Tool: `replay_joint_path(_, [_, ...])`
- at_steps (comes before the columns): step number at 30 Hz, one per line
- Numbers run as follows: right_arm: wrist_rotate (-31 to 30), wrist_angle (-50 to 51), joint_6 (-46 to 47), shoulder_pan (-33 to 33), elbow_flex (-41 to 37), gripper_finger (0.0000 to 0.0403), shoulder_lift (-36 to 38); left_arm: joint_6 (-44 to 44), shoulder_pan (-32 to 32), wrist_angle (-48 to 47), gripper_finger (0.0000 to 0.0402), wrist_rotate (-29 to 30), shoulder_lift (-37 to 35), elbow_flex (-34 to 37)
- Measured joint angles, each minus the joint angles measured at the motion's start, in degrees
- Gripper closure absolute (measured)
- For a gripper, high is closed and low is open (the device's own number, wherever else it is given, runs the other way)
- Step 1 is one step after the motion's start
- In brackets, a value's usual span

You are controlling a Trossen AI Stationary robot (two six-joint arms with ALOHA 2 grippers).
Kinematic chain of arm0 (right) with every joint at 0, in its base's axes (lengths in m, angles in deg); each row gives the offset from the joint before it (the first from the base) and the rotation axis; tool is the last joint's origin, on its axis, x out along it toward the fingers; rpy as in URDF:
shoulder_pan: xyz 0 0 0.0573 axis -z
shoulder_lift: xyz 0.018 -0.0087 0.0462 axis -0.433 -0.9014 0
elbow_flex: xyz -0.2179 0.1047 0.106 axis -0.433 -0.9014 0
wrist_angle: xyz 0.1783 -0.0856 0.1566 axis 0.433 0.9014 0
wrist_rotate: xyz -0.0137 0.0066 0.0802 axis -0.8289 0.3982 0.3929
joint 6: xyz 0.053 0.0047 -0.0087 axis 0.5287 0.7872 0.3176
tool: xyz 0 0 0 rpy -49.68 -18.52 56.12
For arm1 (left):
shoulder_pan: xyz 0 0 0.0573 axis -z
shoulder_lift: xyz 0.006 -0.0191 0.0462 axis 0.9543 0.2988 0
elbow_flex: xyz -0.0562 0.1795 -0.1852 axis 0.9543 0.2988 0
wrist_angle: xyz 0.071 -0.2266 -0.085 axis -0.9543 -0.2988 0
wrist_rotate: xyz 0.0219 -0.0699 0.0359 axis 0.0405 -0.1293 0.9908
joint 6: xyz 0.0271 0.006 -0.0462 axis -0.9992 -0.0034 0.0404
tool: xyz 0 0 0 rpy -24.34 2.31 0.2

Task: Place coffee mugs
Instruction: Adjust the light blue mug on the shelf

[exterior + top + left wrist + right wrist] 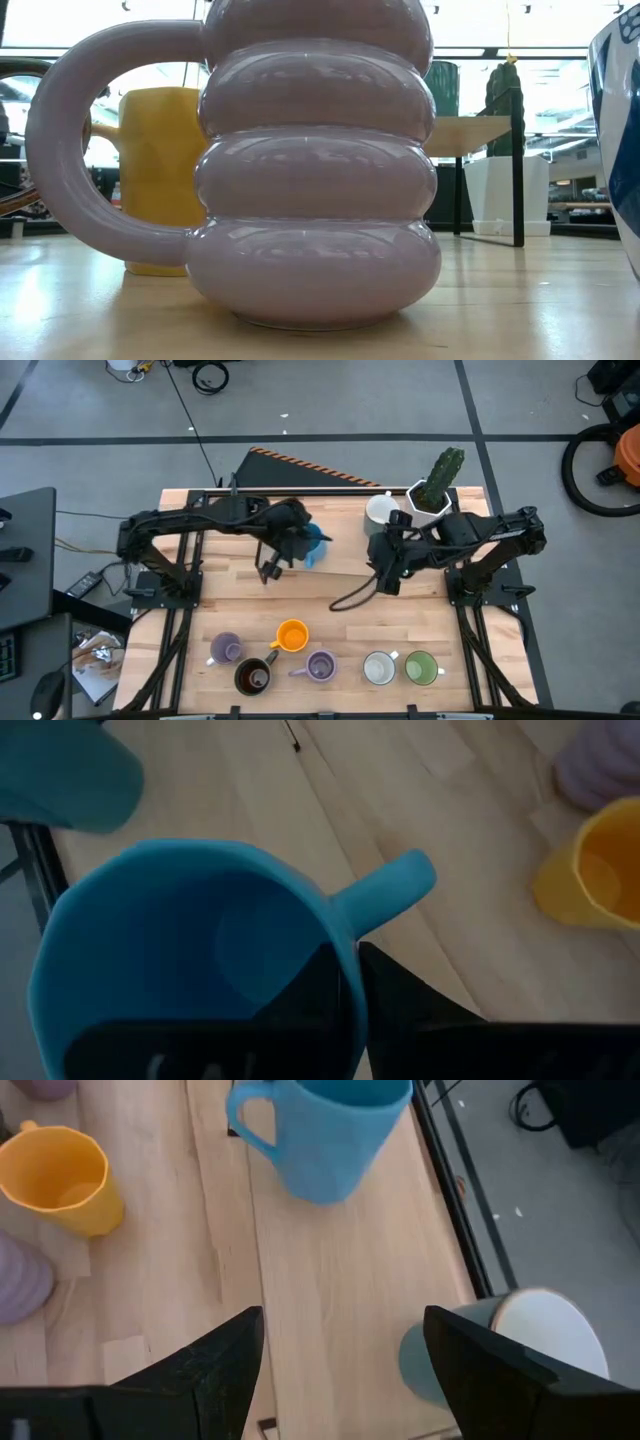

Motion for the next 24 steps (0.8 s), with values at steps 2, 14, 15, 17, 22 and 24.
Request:
replay_joint_path(2, [-1.65, 0.43, 1.35, -1.55, -0.76, 0.0122, 0.26, 0.77, 0.45, -0.81, 0.0372, -0.18, 2.57, -3.03])
replay_joint_path(14, [-6.00, -4.79, 9.40, -7.00, -15.36, 0.0128, 10.29, -1.03, 2.89, -3.97, 0.0372, -0.44, 12.75, -16.92])
replay_joint_path(15, [-6.00, -5.75, 9.91, -7.28, -16.61, 0.0129, 11.41, -1.56, 2.99, -3.94, 0.0372, -0.64, 13.28, -17.58])
replay_joint_path(17, [-6.03, -6.71, 10.74, -7.48, -18.59, 0.0131, 13.49, -2.66, 3.03, -3.40, 0.0372, -1.27, 13.47, -17.90])
replay_joint_path(22, [-6.26, -8.08, 12.96, -8.34, -21.93, 0.0131, 18.22, -5.02, 3.08, -0.19, 0.0372, -1.44, 13.50, -17.34])
replay_joint_path(24, [-6.99, -8.30, 13.28, -8.53, -23.12, 0.0131, 19.35, -5.35, 3.09, 2.06, 0.0372, -2.14, 13.52, -17.34])
